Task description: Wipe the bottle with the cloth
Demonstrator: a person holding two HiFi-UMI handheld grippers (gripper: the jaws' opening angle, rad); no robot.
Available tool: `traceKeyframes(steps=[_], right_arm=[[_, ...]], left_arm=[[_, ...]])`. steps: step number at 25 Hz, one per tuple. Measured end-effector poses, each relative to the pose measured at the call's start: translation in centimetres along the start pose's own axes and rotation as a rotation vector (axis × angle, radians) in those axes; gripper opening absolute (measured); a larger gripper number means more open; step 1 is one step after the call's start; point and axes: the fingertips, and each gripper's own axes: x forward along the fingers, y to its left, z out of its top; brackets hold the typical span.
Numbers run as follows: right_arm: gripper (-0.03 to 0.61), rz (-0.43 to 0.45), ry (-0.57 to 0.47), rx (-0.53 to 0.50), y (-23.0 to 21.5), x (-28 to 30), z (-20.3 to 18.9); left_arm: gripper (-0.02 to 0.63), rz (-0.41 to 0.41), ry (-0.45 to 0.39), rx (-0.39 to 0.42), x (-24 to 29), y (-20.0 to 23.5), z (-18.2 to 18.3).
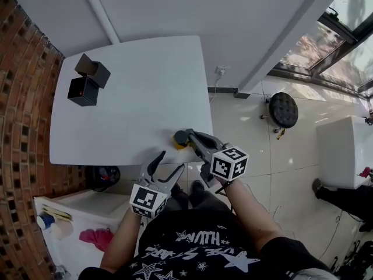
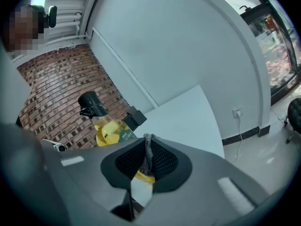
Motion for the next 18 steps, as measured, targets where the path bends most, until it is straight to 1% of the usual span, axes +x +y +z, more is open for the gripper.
traceKeyframes(steps=[6, 11, 18], right_arm=[[0.037, -0.02, 0.047, 0.014, -1.2, 0.9, -1.6], [0.037, -0.032, 0.078, 0.001, -1.8, 1.3, -2.5], [0.037, -0.044, 0.071, 0.0, -2.2, 1.2, -2.4]], left_arm=[[0.287, 0.016, 0.008, -0.004, 0.1, -0.2, -0.5], [0.287, 0.033, 0.015, -0.013, 0.3, 0.0, -0.6], [0.287, 0.05, 0.012, -0.019, 0.5, -0.1, -0.1]])
